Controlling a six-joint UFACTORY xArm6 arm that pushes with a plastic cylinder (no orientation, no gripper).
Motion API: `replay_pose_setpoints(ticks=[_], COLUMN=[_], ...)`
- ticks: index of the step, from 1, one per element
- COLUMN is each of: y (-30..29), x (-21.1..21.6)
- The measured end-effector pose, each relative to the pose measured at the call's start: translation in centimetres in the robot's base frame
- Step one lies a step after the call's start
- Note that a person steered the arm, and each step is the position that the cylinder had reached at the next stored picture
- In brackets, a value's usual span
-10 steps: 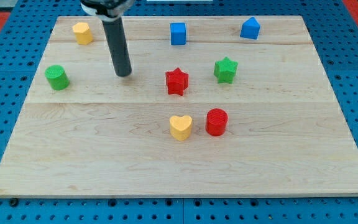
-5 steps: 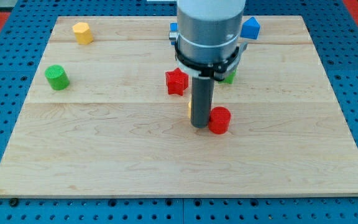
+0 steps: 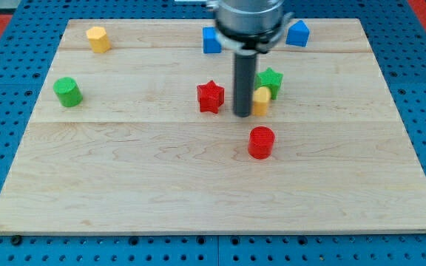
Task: Put the yellow heart to the right of the green star
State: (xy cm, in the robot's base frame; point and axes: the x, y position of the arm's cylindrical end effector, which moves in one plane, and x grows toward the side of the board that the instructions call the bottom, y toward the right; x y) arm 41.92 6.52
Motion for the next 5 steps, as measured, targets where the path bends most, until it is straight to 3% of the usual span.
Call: replay_pose_setpoints(ticks=[2,3,5], y=[12.1,12.2,7.0], x=[-1.9,-1.9,-3.2])
